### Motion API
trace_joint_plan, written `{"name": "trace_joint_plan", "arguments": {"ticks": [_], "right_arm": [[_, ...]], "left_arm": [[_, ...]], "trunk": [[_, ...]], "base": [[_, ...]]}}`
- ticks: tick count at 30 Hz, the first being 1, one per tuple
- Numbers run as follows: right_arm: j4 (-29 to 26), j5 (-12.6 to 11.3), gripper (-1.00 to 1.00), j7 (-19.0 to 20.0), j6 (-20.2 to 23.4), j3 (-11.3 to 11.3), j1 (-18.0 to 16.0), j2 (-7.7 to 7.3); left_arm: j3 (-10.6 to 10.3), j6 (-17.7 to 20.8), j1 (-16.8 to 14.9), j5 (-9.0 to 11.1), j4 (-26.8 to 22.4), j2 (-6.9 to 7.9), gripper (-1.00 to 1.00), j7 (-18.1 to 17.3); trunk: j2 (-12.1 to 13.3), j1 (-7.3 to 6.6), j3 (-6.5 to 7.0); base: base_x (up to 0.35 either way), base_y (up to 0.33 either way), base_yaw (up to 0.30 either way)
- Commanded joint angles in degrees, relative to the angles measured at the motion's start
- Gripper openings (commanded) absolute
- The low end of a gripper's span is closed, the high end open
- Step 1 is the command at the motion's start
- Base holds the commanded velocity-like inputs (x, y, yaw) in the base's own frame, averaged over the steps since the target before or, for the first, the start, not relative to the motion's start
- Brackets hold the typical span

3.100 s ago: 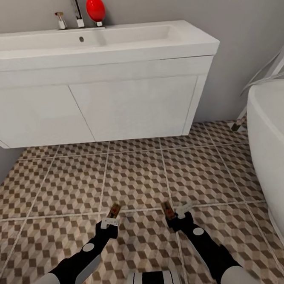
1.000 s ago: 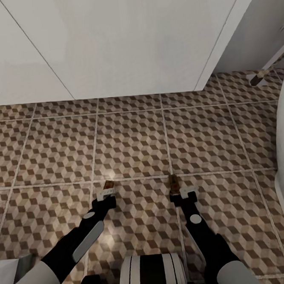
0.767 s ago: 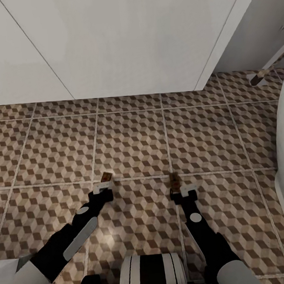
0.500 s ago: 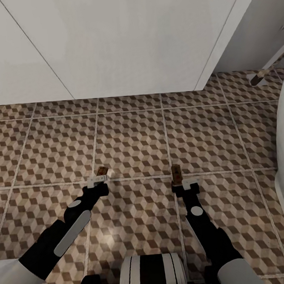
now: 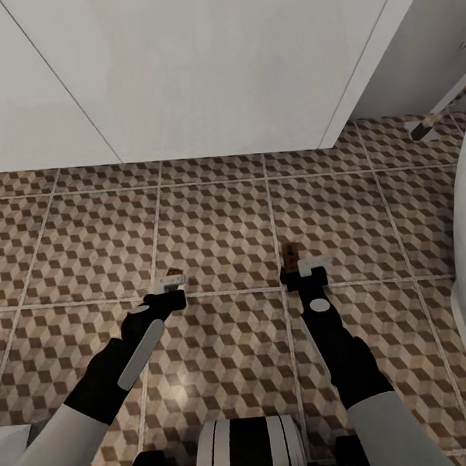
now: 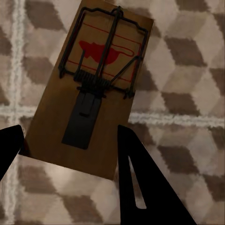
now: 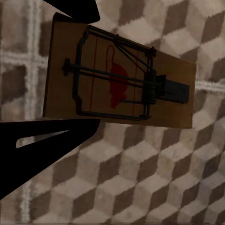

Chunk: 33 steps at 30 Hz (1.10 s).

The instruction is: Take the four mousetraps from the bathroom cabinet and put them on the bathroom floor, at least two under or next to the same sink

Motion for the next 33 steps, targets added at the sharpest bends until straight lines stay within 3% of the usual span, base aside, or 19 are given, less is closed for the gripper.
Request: {"name": "trace_joint_plan", "arguments": {"ticks": [1, 4, 6, 11, 14, 17, 20, 27, 29, 33], "right_arm": [[0.1, 0.29, -1.0, -0.12, 0.82, 0.09, -0.93, 0.17], [0.81, 0.27, -1.0, -0.1, 1.22, 0.09, -2.81, 0.77], [2.51, 0.3, -1.0, -0.09, 1.38, 0.09, -4.56, 1.08], [10.07, 0.33, -1.0, -0.13, 1.44, 0.09, -9.24, 1.27], [16.66, 0.29, -1.0, -0.13, 1.24, 0.09, -13.9, 1.34], [21.7, 0.22, -1.0, -0.09, 0.96, 0.09, -17.88, 1.37], [23.6, 0.13, -1.0, 0.02, 0.64, 0.05, -19.45, 1.49], [24.46, 0.0, -1.0, 0.18, -0.91, 0.08, -20.17, 1.72], [24.49, 0.03, -1.0, 0.2, -0.98, 0.08, -20.18, 1.73], [24.28, 0.07, -1.0, 0.26, -1.12, 0.15, -20.16, 1.68]], "left_arm": [[0.04, 0.2, -0.99, -1.64, 2.16, -1.05, -1.0, 0.55], [1.21, 0.25, -3.67, -4.37, 7.98, -3.02, -1.0, 0.41], [2.63, 0.16, -6.91, -5.51, 15.19, -4.12, -1.0, 0.22], [3.66, -1.54, -13.23, -6.1, 27.87, -5.29, -1.0, -1.3], [3.8, -3.64, -14.5, -6.23, 29.97, -6.09, -1.0, -2.07], [3.8, -5.08, -14.91, -6.28, 28.86, -6.19, -1.0, -2.35], [3.78, -5.37, -15.05, -6.3, 23.99, -5.36, -1.0, -2.24], [3.77, -1.52, -15.12, -6.4, 6.45, -4.18, -1.0, -1.07], [3.77, -0.68, -15.12, -6.41, 4.5, -4.18, -1.0, 1.16], [3.37, -0.11, -15.12, -6.42, 3.37, -4.28, -1.0, 11.1]], "trunk": [[-0.01, -0.01, -0.03], [-0.01, -0.01, -0.03], [-0.01, -0.01, -0.03], [-0.01, -0.01, -0.03], [-0.01, -0.01, -0.03], [-0.01, -0.01, -0.03], [-0.01, -0.01, -0.03], [-0.01, -0.01, -0.03], [-0.01, -0.01, -0.03], [-0.01, -0.01, -0.03]], "base": [[0.0, 0.0, 0.0], [0.0, 0.0, 0.0], [0.0, 0.0, 0.0], [0.0, 0.0, 0.0], [0.0, 0.0, 0.0], [0.0, 0.0, 0.0], [0.0, 0.0, 0.0], [0.0, 0.0, 0.0], [0.0, 0.0, 0.0], [0.0, 0.0, 0.0]]}}
